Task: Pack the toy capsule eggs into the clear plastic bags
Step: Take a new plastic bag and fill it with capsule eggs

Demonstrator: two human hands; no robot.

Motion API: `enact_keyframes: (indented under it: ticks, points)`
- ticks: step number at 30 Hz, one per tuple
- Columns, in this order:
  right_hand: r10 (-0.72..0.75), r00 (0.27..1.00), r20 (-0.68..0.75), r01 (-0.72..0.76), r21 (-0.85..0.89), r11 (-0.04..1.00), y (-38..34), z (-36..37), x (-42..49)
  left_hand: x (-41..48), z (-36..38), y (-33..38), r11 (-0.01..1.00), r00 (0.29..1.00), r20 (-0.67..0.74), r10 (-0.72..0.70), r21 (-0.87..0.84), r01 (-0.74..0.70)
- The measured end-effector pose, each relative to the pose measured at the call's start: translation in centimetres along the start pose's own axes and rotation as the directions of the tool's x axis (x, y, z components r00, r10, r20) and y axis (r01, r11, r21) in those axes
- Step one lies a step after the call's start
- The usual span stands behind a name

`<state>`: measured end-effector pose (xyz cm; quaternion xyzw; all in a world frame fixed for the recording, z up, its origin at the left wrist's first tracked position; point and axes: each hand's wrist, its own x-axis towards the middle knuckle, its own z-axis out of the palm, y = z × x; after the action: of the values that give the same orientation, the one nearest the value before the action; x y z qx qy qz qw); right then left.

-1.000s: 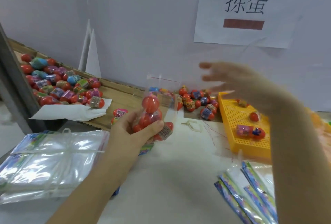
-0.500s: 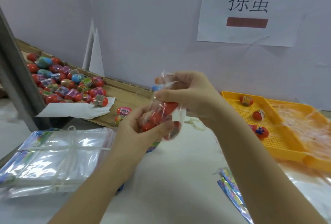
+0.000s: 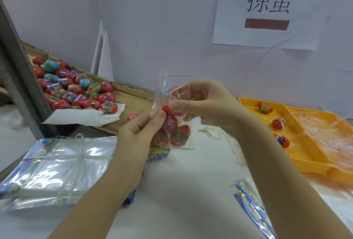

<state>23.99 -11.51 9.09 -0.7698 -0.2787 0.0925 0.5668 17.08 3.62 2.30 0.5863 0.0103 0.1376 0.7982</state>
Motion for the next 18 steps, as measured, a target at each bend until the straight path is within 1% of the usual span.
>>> enact_keyframes:
  ticks: [3, 6, 9, 12, 15, 16, 17, 18]
  points:
    - [-0.031, 0.999, -0.01, 0.031, 0.034, 0.999, 0.2, 0.1, 0.1, -0.1, 0.1, 0.1, 1.0, 1.0, 0.008, 0.013, -0.026, -0.013]
    - [-0.044, 0.999, 0.019, 0.043, 0.047, 0.998, 0.1, 0.6, 0.2, 0.0, 0.0, 0.2, 0.997, 0.995, -0.068, 0.076, -0.024, -0.077]
    - [-0.066, 0.998, 0.013, 0.065, 0.045, 0.997, 0.1, 1.3, 0.3, -0.1, 0.1, 0.1, 0.991, 0.983, -0.135, 0.128, -0.011, -0.131]
    - [-0.041, 0.999, -0.013, 0.042, 0.035, 0.999, 0.2, 1.4, 0.5, -0.2, 0.1, 0.3, 0.982, 0.97, -0.16, 0.185, -0.01, -0.189]
    - [0.004, 1.0, 0.012, -0.004, 0.038, 0.999, 0.2, 1.3, 0.4, 0.1, -0.1, 0.3, 0.973, 0.954, -0.205, 0.217, -0.027, -0.227]
    - [0.018, 1.0, -0.011, -0.017, 0.023, 1.0, 0.2, 1.4, 0.4, 0.2, -0.2, 0.2, 0.972, 0.948, -0.224, 0.228, -0.007, -0.236]
    - [0.009, 0.997, -0.075, -0.012, -0.039, 0.999, 0.2, 1.5, 0.4, 0.2, -0.3, 0.2, 0.969, 0.94, -0.24, 0.244, 0.024, -0.246]
    - [-0.052, 0.984, -0.17, 0.026, -0.153, 0.988, 0.3, 1.7, 0.4, 0.3, -0.3, 0.1, 0.962, 0.928, -0.254, 0.274, 0.074, -0.264]
